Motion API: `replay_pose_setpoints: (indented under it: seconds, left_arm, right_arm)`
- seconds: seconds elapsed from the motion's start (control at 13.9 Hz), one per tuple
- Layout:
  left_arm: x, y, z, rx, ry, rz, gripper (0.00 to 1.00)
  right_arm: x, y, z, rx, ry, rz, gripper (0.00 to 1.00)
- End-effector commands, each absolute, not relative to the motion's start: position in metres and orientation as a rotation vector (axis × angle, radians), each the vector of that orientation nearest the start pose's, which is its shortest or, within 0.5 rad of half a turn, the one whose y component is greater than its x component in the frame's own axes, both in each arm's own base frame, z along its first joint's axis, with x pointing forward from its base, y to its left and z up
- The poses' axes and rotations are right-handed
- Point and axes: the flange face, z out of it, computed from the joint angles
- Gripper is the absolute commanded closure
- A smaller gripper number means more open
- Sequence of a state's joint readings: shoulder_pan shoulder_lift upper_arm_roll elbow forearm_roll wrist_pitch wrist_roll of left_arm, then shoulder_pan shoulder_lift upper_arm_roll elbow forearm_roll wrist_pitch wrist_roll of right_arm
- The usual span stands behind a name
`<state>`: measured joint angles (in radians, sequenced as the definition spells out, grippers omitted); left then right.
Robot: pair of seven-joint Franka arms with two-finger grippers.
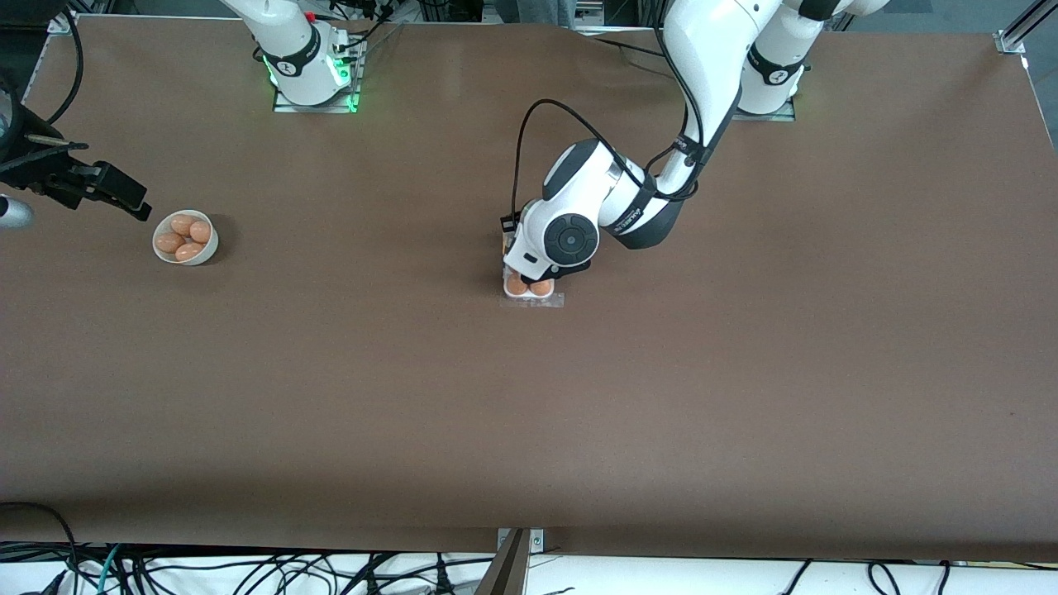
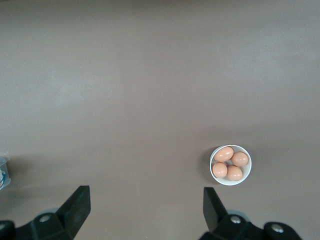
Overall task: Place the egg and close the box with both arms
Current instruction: 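Swing the clear lid over the eggs with the left gripper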
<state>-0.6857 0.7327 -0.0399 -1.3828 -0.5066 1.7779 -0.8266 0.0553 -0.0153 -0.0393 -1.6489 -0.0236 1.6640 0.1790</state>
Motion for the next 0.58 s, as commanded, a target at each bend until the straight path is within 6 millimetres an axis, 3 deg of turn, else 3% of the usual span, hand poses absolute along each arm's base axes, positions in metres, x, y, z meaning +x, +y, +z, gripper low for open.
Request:
replay_pose_setpoints:
  seconds: [0.0, 0.51]
  left_arm:
    - [0.508, -0.492, 0.271, -3.120, -0.470, 0.864, 0.92]
    - [0.527, -0.484, 0.274, -3.143, -0.424, 0.655, 0.92]
  right_arm:
    - [0.555, 0.007, 0.608, -3.151, 0.256, -0.069, 0.00]
    - [0.555, 0.007, 0.609, -3.151, 0.256, -0.072, 0.00]
